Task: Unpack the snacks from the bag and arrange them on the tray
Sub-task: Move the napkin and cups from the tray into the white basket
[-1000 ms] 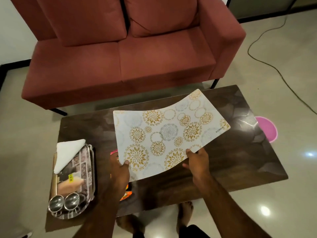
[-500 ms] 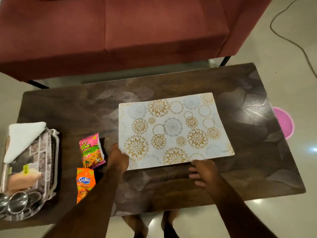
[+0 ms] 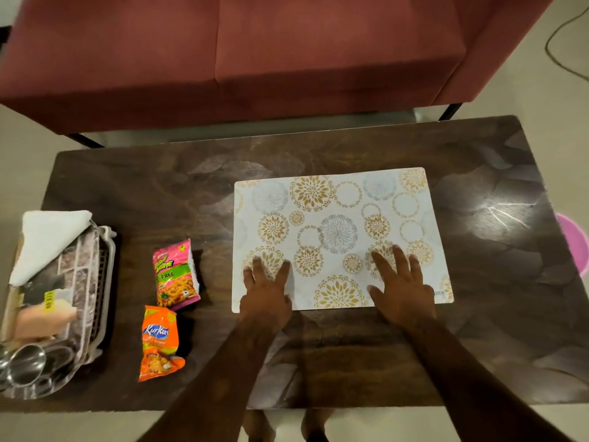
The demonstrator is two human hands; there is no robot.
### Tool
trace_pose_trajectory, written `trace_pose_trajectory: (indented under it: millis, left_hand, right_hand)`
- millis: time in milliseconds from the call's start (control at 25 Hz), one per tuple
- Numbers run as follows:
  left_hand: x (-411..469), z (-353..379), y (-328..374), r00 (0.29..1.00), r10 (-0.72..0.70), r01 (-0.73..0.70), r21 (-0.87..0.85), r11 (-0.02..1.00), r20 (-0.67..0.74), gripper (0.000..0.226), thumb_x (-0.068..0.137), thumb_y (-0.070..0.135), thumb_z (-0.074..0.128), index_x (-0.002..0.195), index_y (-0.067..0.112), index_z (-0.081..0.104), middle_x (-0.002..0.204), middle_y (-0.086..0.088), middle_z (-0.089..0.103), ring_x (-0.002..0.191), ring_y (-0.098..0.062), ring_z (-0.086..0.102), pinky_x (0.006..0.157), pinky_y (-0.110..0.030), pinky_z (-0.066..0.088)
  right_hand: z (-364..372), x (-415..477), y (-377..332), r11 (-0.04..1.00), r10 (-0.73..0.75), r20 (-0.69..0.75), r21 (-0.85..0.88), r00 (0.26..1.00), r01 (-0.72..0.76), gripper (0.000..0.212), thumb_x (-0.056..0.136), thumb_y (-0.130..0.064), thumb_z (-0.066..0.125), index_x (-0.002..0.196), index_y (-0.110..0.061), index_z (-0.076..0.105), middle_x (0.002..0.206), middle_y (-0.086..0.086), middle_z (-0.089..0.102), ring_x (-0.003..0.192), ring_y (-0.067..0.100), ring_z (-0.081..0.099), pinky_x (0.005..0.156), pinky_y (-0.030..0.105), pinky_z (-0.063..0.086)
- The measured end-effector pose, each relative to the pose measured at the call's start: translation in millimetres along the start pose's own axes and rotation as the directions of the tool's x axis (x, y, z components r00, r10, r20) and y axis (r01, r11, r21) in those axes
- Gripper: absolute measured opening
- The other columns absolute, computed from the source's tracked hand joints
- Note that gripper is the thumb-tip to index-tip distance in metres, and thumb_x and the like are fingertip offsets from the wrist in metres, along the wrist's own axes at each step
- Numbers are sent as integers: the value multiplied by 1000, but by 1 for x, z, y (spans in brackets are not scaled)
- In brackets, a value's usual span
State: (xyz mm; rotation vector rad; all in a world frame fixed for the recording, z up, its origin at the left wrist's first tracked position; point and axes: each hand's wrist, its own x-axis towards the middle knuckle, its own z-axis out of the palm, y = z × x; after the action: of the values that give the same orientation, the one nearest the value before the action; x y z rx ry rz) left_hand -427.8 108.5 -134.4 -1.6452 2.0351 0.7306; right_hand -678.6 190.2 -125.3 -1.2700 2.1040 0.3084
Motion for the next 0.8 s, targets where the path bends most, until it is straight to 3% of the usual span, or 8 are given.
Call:
trace_pose_trajectory:
  millis: [240, 360, 520, 680, 800]
  left_hand:
    - [-7, -18, -8, 999, -16, 21, -117, 993, 45, 77, 94, 37, 52, 158, 40, 11, 168, -12, -8, 154, -41, -4, 118, -56, 29]
    - [-33, -40, -22, 999, -39, 40, -177, 983, 9, 77, 92, 36, 52, 159, 35, 13, 169, -9, 2, 154, -35, 4, 118, -51, 30]
    - [-83, -70, -63, 998, -53, 46, -224, 973, -27, 77, 91, 33, 57, 158, 26, 21, 165, -11, 17, 150, -35, 21, 116, -46, 33]
    - [-131, -103, -133, 978, -174, 126, -344, 930, -112, 66, 87, 29, 59, 149, 21, 39, 152, -11, 38, 136, -35, 42, 108, -44, 42]
    - [-155, -118, -187, 964, -242, 177, -407, 896, -113, 57, 88, 27, 59, 142, 15, 46, 142, -14, 46, 131, -36, 46, 107, -42, 41]
  right_hand:
    - [-11, -6, -18, 998, 31, 17, 53, 999, -32, 84, 105, -51, 51, 170, -41, -1, 180, -4, -14, 168, 33, -7, 127, 66, 22]
    - [-21, -33, -57, 996, -83, -42, 29, 996, 85, 82, 103, -51, 51, 170, -40, 5, 180, -5, -5, 169, 29, 0, 128, 59, 23]
    - [-16, -77, -137, 963, -264, 40, 69, 964, 261, 74, 103, -49, 54, 168, -38, 21, 180, -4, 10, 167, 26, 17, 126, 52, 32]
    - [-14, -107, -226, 906, -420, 106, 101, 901, 411, 66, 101, -42, 59, 162, -37, 35, 175, -4, 25, 159, 26, 35, 123, 48, 39]
    - [-11, -121, -277, 871, -487, 126, 142, 864, 470, 61, 98, -32, 63, 157, -31, 48, 165, 1, 42, 149, 27, 48, 120, 44, 44]
